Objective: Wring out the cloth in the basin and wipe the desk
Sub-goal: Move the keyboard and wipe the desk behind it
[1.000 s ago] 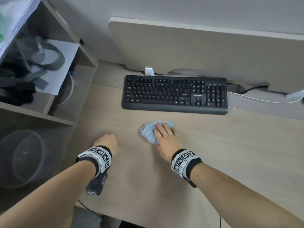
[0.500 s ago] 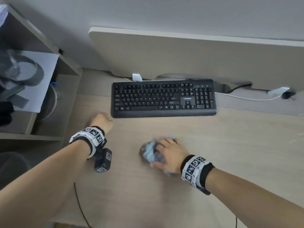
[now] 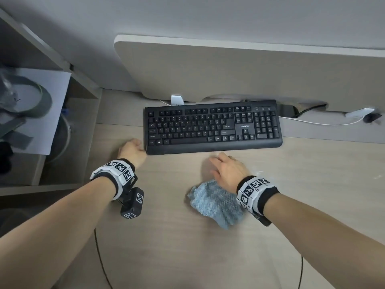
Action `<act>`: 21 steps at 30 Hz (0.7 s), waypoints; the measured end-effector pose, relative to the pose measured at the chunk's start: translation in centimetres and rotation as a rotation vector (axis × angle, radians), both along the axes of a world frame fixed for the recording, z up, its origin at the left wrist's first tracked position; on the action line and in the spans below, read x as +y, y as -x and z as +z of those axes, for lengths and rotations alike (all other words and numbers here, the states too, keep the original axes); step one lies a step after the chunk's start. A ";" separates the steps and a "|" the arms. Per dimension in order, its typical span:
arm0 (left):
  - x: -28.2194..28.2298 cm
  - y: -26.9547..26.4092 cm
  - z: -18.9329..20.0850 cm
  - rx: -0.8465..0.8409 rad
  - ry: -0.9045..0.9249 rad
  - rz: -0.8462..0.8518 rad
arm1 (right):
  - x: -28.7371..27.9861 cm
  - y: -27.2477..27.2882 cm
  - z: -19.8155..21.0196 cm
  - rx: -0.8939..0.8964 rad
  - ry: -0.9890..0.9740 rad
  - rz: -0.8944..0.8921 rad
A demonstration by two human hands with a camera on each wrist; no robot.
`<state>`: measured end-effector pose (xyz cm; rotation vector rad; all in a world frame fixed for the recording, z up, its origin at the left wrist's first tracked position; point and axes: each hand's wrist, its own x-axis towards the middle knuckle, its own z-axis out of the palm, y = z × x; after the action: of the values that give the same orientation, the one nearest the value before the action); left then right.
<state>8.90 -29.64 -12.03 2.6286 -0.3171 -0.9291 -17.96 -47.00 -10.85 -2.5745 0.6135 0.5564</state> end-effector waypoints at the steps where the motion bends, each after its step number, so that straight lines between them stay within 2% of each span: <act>1: 0.0 0.0 0.0 -0.004 0.000 0.000 | 0.1 0.0 -0.1 -0.005 0.003 -0.003; 9: -0.1 -0.1 -0.4 -0.013 0.000 -0.003 | 0.4 0.0 -0.6 0.031 0.038 0.035; 12: 0.0 0.0 -0.5 -0.018 -0.001 -0.007 | 0.3 0.2 -0.5 0.013 -0.005 0.022; 14: -0.1 0.0 -0.4 -0.021 0.004 -0.012 | -0.1 0.6 -0.5 -0.042 -0.097 -0.086; 19: 0.0 0.0 -0.4 -0.019 0.013 -0.010 | -1.1 1.3 -0.9 -0.161 -0.413 -0.570; 21: 0.2 0.1 -0.4 -0.016 0.011 -0.010 | -0.9 1.3 -0.8 -0.199 -0.514 -0.647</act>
<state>8.79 -29.46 -12.43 2.6278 -0.3385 -0.9074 -19.27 -47.91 -11.67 -1.7851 1.0158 0.1934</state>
